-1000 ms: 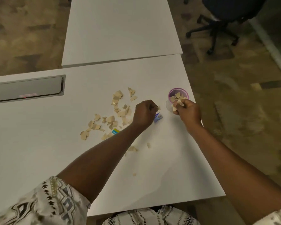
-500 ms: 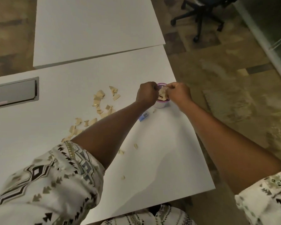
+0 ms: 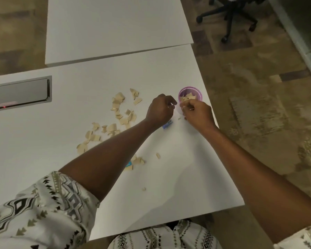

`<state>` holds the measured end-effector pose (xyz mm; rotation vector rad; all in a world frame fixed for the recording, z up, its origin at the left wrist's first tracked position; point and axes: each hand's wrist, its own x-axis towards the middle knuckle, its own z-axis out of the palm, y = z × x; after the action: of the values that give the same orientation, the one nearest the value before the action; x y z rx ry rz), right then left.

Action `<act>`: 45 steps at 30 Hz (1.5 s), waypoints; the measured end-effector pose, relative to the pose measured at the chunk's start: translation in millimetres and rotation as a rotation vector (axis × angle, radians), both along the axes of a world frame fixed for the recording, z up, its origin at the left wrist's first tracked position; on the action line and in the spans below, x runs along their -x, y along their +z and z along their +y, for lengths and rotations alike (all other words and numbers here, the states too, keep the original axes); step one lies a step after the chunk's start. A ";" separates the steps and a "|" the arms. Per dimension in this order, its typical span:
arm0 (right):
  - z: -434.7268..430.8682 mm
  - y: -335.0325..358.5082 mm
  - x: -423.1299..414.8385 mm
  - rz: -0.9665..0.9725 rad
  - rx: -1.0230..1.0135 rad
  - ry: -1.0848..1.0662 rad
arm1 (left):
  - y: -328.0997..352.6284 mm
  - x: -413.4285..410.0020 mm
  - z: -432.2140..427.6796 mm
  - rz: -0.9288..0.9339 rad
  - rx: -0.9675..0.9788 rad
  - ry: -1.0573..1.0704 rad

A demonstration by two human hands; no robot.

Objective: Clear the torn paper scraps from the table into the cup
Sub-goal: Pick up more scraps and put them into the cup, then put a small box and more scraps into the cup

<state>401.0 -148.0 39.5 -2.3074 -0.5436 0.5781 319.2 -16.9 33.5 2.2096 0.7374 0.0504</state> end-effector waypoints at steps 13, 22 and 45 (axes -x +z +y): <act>-7.8 -36.9 161.0 0.083 0.094 0.385 | -48.7 174.1 10.6 0.136 -0.082 0.025; -51.9 -64.0 236.1 0.030 0.271 0.874 | -64.6 272.4 -0.4 0.207 -0.195 0.096; 18.2 -85.7 196.0 -0.130 0.413 0.292 | -90.5 290.5 -12.6 0.338 -0.332 -0.183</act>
<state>205.0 -129.8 -46.2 -2.6882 -0.9047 0.7376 28.7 -29.6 -57.0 2.6324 0.7446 -0.3216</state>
